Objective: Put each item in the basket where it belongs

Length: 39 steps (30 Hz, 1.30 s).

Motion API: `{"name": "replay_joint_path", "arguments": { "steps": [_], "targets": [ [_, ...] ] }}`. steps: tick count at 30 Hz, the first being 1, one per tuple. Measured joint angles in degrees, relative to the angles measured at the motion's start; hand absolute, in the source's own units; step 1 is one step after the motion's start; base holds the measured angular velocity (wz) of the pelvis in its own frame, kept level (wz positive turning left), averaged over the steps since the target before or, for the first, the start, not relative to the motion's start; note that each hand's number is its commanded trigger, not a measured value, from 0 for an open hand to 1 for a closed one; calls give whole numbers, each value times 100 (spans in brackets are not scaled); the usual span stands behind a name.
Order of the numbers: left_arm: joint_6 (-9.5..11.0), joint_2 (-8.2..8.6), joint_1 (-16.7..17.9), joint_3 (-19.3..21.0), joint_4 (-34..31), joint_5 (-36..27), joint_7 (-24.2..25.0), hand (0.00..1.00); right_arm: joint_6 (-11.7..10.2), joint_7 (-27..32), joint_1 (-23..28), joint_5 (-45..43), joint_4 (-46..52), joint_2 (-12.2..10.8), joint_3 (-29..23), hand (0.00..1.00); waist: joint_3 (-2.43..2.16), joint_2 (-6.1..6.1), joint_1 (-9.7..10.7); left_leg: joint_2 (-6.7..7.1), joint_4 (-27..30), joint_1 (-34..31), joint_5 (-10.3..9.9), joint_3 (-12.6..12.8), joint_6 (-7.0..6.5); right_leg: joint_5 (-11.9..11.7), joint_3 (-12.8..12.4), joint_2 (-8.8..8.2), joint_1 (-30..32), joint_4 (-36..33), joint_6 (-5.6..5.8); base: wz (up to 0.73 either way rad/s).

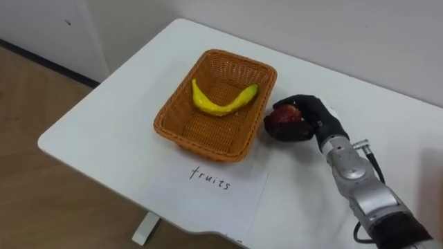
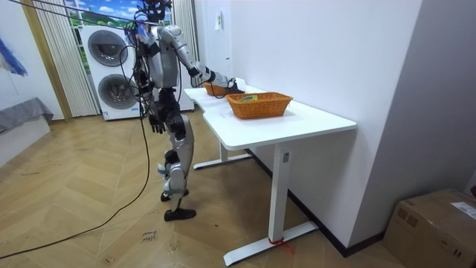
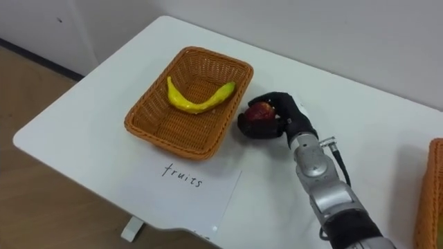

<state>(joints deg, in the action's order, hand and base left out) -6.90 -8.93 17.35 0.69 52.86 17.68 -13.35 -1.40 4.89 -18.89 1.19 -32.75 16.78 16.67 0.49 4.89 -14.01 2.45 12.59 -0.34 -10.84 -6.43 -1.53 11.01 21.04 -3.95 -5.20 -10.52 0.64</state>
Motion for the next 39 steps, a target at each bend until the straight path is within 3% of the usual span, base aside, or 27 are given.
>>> {"name": "replay_joint_path", "arguments": {
  "steps": [8,16,22,35,39],
  "targets": [
    [34,-24,5,237,-2,-1,-36,0,96,-198,379,-174,560,188,-19,100,-38,49,194,-25,-57,122,3,121,-6,0,-99,-2,-61,-2,1,-7],
    [31,-50,-96,369,13,-1,-72,0,190,-227,469,-804,1437,209,-816,100,-41,-13,585,-59,-94,341,1,193,-4,0,-228,22,-246,-12,1,-3],
    [32,-39,-172,360,13,2,-69,0,190,-182,469,-1020,1548,209,-968,100,-68,-17,616,-66,-88,432,1,264,-2,-5,-302,32,-313,-19,-9,-6],
    [-1,-36,-172,406,-1,8,57,0,338,-327,444,-1340,2442,229,-1188,100,-41,-11,595,-67,-95,530,-2,297,-5,-4,-375,45,-384,-1,-8,-1],
    [34,-36,-172,401,34,43,57,0,337,-329,443,-1275,2503,229,-1185,100,-11,0,572,-71,-102,559,-2,302,-5,-5,-372,41,-401,-18,-8,0]
  ]
}}
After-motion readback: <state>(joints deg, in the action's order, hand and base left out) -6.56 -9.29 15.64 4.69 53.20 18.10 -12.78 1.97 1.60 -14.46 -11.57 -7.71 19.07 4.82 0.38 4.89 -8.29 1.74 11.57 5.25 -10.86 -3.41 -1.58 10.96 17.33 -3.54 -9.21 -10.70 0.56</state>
